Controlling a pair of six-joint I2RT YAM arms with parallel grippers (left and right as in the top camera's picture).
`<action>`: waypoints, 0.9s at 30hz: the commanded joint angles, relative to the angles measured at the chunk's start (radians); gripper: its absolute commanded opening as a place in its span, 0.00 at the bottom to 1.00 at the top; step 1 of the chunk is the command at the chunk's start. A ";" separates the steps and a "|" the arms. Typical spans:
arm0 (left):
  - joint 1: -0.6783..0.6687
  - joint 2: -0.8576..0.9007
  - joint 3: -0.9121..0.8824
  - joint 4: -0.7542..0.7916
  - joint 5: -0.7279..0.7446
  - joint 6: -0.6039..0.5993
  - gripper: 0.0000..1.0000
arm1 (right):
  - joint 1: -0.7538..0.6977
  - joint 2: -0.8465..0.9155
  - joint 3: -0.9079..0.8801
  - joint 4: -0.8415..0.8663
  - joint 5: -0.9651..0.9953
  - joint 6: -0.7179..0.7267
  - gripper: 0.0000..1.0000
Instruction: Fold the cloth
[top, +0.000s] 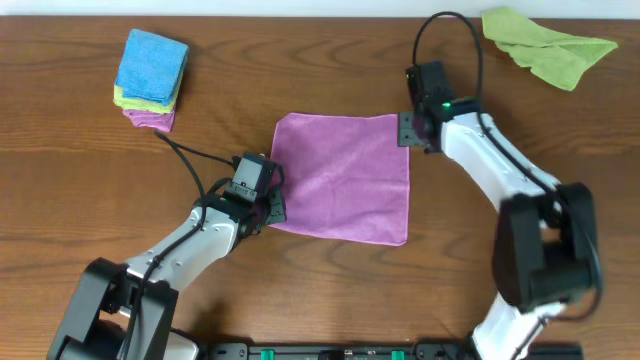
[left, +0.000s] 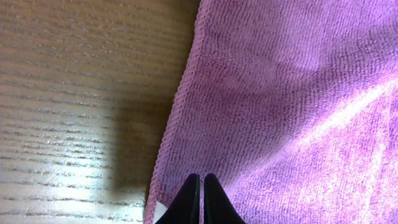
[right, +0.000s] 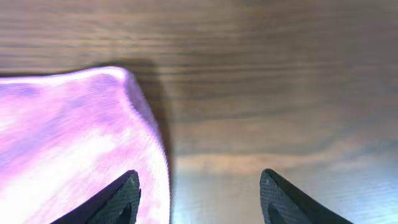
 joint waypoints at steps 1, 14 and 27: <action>-0.001 -0.049 0.014 -0.001 -0.009 0.025 0.06 | -0.003 -0.135 0.027 -0.054 -0.069 0.019 0.61; 0.198 -0.176 0.012 -0.176 0.051 -0.009 0.19 | 0.162 -0.197 -0.031 -0.147 -0.488 -0.056 0.02; 0.364 -0.175 -0.031 -0.153 0.287 0.003 0.44 | 0.411 0.023 -0.040 -0.011 -0.551 -0.052 0.01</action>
